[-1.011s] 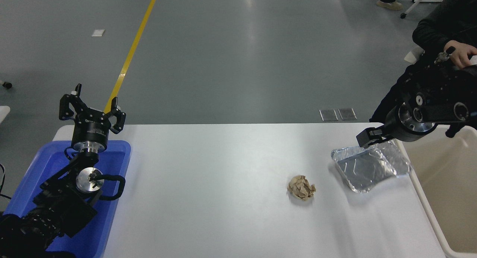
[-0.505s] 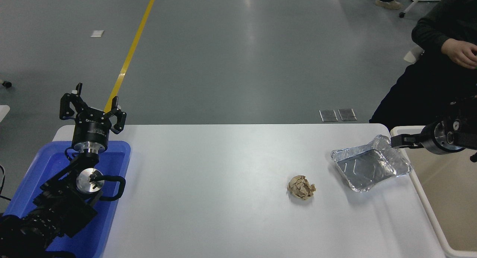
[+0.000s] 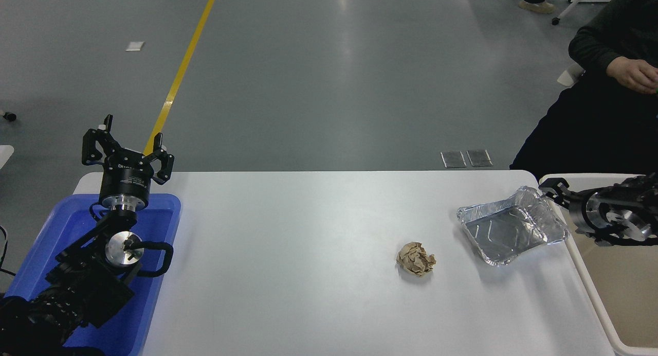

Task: Pick up foil plate and place in dustbin

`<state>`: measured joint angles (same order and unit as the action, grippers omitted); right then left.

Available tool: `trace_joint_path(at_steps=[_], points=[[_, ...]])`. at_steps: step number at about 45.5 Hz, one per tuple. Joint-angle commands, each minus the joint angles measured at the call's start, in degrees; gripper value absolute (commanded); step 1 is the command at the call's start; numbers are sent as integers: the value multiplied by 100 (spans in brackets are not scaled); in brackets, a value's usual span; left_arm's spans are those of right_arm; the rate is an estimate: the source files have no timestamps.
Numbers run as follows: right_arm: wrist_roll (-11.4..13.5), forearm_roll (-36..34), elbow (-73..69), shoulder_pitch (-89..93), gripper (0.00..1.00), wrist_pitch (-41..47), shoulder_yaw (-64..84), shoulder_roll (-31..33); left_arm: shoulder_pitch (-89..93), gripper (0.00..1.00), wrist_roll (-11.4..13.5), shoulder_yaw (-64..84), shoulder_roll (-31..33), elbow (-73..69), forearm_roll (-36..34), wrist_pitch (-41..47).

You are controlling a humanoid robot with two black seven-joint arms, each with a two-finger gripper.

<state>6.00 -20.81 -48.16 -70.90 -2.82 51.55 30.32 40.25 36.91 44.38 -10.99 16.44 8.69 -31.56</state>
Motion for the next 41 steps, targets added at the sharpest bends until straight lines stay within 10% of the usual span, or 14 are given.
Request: trace_joint_path(at_steps=[1, 41], points=[[51, -820, -79, 419, 100, -614, -171, -131, 1, 99, 0, 0, 0, 0, 1, 0], [51, -521, 272, 867, 94, -1669, -435, -1169, 1, 99, 0, 0, 0, 0, 1, 0]])
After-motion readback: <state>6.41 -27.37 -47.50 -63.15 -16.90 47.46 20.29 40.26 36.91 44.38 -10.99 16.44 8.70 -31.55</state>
